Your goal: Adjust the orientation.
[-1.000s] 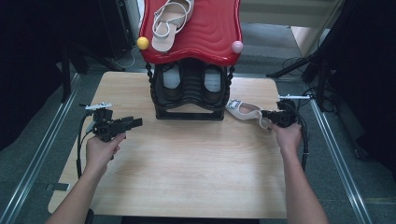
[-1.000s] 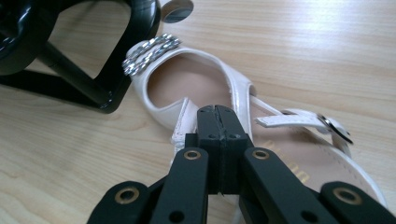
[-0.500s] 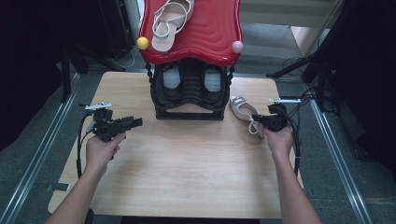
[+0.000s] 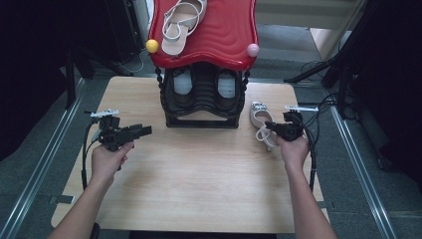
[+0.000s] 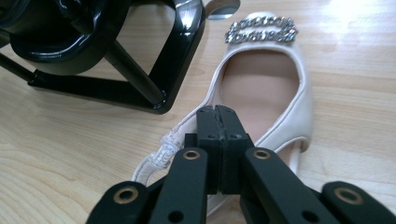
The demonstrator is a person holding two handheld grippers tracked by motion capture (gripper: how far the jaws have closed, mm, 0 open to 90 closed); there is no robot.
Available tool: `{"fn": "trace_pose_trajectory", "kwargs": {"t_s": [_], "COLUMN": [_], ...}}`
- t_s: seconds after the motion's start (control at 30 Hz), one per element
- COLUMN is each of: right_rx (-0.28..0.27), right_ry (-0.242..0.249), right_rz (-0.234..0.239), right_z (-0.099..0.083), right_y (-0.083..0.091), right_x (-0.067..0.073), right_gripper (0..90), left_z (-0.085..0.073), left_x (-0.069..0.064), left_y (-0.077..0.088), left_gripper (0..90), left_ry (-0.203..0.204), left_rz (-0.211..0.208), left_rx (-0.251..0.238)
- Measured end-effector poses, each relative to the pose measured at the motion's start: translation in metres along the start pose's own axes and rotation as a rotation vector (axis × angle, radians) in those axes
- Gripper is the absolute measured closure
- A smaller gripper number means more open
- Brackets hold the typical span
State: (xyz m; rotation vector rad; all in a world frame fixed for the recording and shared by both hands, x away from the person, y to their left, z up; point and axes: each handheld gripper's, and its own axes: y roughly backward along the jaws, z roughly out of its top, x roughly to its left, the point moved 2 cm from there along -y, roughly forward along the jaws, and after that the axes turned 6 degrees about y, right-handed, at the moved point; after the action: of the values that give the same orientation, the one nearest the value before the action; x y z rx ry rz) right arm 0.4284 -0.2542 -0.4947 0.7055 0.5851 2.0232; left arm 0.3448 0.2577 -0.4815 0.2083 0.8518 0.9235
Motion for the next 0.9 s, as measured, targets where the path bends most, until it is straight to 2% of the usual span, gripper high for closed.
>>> {"fn": "trace_pose_trajectory", "kwargs": {"t_s": [0.23,0.4,0.67,0.9], "right_rx": [-0.044,-0.075,-0.043,-0.009], "right_ry": [0.011,0.024,0.015,0.003], "right_rz": [-0.019,0.002,-0.001,-0.026], "right_z": [0.008,0.016,0.014,0.01], "right_y": [0.011,0.017,0.0,-0.017], "right_x": [0.0,0.009,0.015,0.013], "right_gripper": [86.5,80.9,73.2,71.9], "left_z": [0.0,0.0,0.0,0.0], "left_x": [0.0,-0.001,0.0,0.0], "left_y": [0.0,0.0,0.0,0.002], "left_gripper": [43.6,43.6,43.6,43.6], "left_ry": [0.002,-0.002,0.0,0.007], "left_rz": [0.003,0.007,0.007,0.006], "left_rx": [-0.004,0.0,0.001,-0.009]}}
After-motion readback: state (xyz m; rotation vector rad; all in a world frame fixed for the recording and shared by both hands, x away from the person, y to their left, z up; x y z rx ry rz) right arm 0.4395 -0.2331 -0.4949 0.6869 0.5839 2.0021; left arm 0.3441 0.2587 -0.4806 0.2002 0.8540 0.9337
